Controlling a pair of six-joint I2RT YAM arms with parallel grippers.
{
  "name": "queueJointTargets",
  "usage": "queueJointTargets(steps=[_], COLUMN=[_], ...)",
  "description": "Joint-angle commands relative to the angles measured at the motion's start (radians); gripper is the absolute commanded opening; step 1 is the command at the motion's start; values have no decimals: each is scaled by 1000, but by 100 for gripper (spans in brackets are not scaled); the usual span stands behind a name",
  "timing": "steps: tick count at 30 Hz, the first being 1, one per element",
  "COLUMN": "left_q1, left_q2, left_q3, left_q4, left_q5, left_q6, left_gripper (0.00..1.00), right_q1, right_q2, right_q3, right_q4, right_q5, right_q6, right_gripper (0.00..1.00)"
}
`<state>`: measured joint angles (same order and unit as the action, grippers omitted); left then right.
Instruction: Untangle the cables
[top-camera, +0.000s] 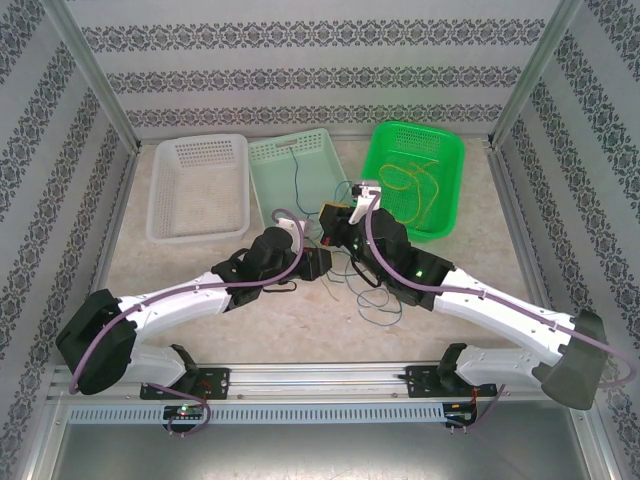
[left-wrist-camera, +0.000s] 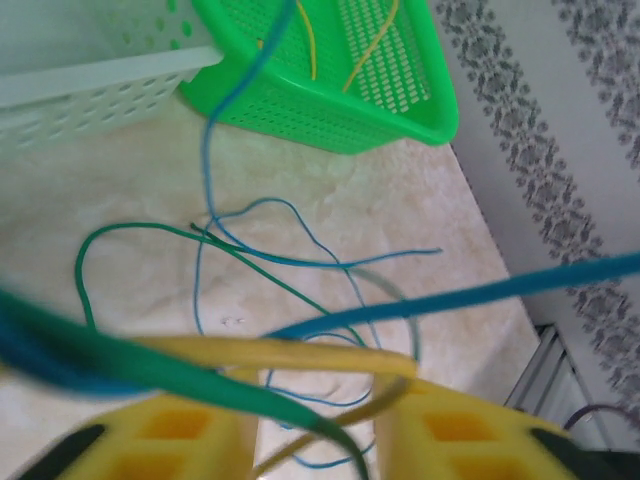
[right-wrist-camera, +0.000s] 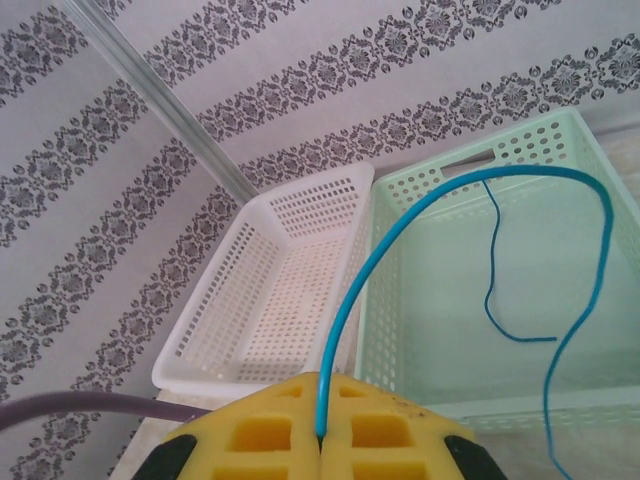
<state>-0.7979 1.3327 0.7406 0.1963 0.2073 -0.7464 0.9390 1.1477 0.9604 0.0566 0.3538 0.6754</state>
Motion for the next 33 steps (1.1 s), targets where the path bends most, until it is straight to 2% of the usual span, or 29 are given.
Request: queueJointTargets(steps=[1, 3, 10, 16, 29, 33], left_q1=[-8, -9, -7, -8, 9, 9], left_q2=[2, -3, -17, -24, -62, -69], left_q3=[4, -2, -25, -44, -97, -111], left_q4=[11, -2, -75, -119, -182, -178], left_q5=[-50, -55, -79, -99, -173, -178], left_q6=[9, 20, 61, 94, 107, 107], left_gripper=[10, 4, 0, 0, 0, 0], right_q1=[7, 7, -8, -50, -185, -247], right_q2=[-44, -55, -116, -153, -116, -48], right_q3=[-6, 5, 33, 82, 320, 397], right_q4=[26, 4, -40, -67, -158, -181], right_q5=[35, 42, 86, 107, -5, -115], right_q6=[8, -12, -75, -140, -261, -228], right_gripper=[0, 0, 0, 0, 0, 0])
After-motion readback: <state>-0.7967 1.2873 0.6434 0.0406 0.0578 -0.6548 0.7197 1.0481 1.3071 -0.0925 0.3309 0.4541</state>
